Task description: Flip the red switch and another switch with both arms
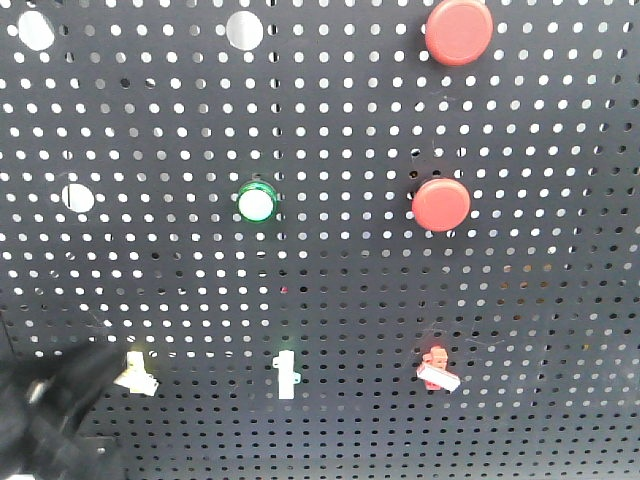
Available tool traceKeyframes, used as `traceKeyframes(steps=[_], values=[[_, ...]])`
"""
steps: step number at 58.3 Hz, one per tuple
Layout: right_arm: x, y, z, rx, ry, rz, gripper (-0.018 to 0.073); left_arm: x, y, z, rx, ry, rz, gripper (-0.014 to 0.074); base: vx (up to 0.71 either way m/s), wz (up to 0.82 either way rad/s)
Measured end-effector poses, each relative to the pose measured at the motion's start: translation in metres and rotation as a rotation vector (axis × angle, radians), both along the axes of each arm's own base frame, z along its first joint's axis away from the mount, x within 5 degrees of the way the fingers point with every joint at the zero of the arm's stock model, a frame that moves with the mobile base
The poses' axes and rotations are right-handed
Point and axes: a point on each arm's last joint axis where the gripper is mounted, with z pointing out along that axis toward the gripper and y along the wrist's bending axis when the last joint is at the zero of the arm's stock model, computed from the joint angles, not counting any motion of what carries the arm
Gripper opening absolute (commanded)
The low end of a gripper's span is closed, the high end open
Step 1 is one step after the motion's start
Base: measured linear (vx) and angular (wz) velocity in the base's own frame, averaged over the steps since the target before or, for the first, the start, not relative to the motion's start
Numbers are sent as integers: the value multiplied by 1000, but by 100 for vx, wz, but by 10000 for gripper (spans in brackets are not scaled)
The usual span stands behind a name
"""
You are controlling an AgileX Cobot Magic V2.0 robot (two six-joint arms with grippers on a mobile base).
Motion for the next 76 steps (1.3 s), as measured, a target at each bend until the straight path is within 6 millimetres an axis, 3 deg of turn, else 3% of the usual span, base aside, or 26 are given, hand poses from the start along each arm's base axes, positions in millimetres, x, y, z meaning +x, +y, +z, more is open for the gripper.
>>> traceKeyframes(steps=[25,51,76], values=[[0,0,0,0,-1,0,-6,17,-7,-11,-19,29,14,2,0,0],[0,0,0,0,0,0,-6,17,-5,-13,-119,104,57,2,0,0],[0,0,0,0,0,0,-6,12,-5,-16,-98,218,45,2,0,0]])
